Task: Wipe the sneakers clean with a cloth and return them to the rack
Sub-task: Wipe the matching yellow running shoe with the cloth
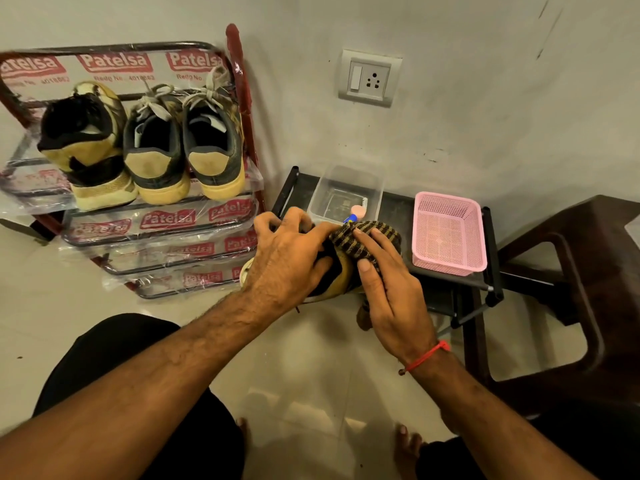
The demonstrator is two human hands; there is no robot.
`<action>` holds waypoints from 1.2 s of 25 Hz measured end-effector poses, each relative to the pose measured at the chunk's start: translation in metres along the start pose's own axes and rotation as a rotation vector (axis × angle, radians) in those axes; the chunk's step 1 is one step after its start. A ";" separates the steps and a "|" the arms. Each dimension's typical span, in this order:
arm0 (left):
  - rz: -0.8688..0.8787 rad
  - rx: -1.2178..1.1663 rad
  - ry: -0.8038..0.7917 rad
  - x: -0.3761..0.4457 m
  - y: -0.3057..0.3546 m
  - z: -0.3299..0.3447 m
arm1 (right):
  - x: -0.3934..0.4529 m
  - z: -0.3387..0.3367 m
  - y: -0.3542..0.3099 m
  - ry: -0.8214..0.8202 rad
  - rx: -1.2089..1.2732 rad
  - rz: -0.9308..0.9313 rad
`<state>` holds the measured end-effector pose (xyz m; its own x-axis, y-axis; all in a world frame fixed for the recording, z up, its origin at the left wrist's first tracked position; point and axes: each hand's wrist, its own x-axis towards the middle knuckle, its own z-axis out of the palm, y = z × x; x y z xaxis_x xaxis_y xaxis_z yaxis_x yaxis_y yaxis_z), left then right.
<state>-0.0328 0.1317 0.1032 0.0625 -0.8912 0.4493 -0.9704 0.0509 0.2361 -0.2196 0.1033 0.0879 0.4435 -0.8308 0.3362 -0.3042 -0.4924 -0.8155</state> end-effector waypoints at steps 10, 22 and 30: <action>-0.093 -0.131 0.163 0.001 -0.009 -0.005 | 0.001 -0.005 -0.011 0.033 0.017 -0.088; -0.451 -0.640 -0.035 0.000 -0.001 0.002 | -0.020 0.024 -0.017 -0.063 -0.764 -0.305; -0.258 -0.452 -0.009 -0.006 0.023 0.000 | 0.015 0.000 -0.020 0.125 -0.706 -0.175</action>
<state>-0.0559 0.1381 0.1058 0.2826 -0.9043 0.3200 -0.7256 0.0166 0.6879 -0.2068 0.1012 0.1091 0.4483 -0.7275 0.5193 -0.7269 -0.6349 -0.2619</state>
